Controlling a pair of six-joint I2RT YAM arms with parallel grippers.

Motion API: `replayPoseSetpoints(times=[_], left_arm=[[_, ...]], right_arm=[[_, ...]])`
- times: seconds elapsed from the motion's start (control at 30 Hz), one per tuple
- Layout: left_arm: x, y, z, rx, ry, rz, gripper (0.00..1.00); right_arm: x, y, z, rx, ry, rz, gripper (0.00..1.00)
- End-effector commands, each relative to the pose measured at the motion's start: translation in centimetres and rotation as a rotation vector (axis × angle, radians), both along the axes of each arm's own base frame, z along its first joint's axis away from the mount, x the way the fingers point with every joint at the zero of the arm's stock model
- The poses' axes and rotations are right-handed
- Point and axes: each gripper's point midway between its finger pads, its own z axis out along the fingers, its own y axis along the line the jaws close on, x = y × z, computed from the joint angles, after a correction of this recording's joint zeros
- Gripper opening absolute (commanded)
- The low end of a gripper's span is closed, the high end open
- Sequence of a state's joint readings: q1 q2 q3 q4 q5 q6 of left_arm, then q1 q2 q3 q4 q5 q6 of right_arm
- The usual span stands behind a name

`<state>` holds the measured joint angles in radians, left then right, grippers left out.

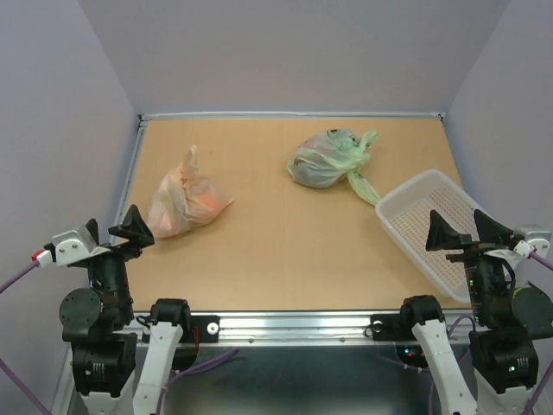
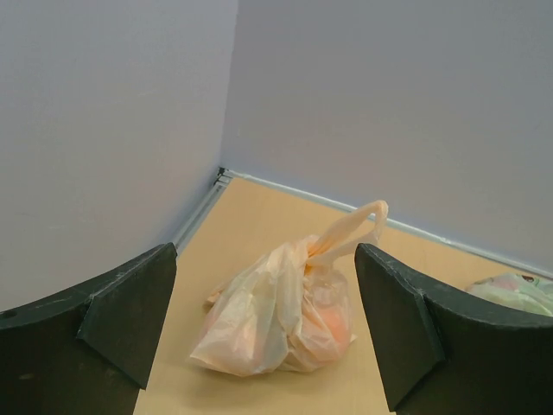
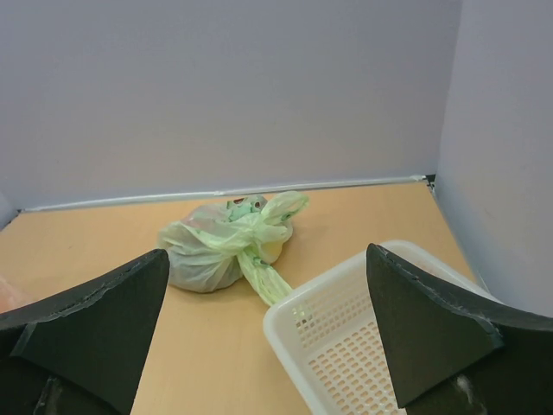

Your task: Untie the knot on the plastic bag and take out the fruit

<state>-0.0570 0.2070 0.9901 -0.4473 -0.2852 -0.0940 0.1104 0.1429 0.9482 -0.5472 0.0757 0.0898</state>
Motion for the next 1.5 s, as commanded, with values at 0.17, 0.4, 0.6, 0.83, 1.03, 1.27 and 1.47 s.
replayPoseSetpoints(times=[0.17,0.4,0.6,0.83,1.03,1.27,1.47], left_arm=[[0.7,-0.7,0.3,-0.043,-0.02,-0.034,0.96],[3.1,-1.3,-1.4,-0.199,0.045,-0.048,0.98],[7.9,-3.7,-5.3,-0.369,0.227,-0.119,0.99],[12.6,-4.0,-11.2,-0.362,0.473,-0.078,0.99],[17.1,-2.1,-15.9,-0.293,0.583,0.049,0.99],[21.7,-0.5,-19.5,-0.24,0.68,0.151,0.99],[23.0,-1.1,-22.6,-0.203,0.768,0.106,0.79]], right_arm=[[-0.5,0.2,1.1,0.017,-0.03,0.011,1.0],[0.1,0.8,0.5,0.04,-0.008,0.041,1.0],[0.8,1.2,-0.2,0.047,0.019,0.059,1.0],[1.1,1.5,-0.8,0.062,0.025,0.077,1.0],[0.8,1.6,-0.6,0.08,0.016,0.085,1.0],[0.3,2.3,0.0,0.072,0.001,0.128,1.0],[-0.2,2.2,0.6,0.075,-0.017,0.124,1.0]])
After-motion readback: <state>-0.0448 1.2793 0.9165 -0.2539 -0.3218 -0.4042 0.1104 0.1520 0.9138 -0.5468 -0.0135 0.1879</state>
